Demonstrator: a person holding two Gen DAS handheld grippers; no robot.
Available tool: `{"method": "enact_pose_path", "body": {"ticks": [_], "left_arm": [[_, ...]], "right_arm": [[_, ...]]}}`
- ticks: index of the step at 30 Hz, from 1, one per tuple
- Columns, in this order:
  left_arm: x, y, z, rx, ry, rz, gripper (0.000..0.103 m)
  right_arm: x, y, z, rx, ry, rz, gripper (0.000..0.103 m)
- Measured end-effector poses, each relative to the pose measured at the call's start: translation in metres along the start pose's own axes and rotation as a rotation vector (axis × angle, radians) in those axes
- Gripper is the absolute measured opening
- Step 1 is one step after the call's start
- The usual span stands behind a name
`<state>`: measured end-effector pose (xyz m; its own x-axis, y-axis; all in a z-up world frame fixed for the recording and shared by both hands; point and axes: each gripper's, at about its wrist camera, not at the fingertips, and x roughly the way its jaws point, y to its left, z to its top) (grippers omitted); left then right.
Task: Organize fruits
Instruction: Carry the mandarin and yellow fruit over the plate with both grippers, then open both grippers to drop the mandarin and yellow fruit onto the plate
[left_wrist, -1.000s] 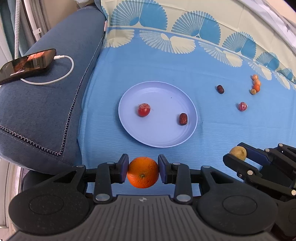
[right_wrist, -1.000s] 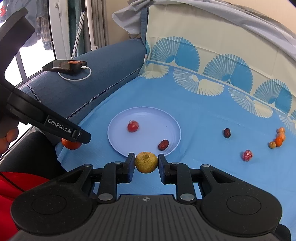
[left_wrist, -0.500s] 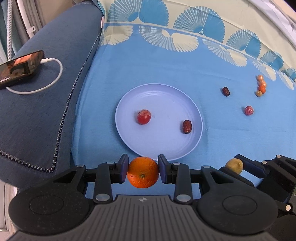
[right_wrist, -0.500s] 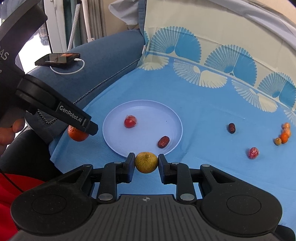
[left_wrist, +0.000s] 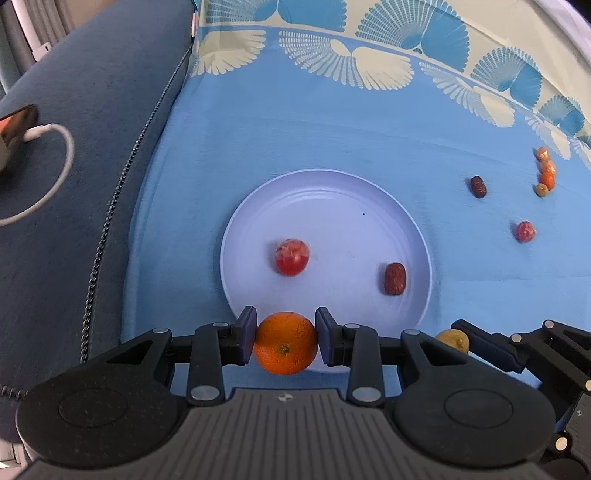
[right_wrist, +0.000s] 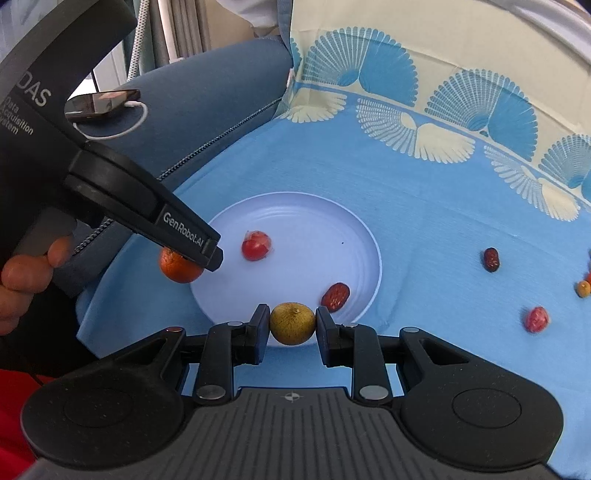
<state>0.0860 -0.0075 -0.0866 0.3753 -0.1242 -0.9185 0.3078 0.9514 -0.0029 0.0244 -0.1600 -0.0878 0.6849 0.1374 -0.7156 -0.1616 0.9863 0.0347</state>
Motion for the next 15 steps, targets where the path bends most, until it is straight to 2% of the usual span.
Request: {"method": "enact_pose_path", "body": {"ticks": [15], "left_arm": [[0.062,-0.005,0.027,0.027,0.08,0.02,0.038]], "right_arm": [[0.062,-0.013,0.011,-0.006,0.065,0.0,0.028]]}}
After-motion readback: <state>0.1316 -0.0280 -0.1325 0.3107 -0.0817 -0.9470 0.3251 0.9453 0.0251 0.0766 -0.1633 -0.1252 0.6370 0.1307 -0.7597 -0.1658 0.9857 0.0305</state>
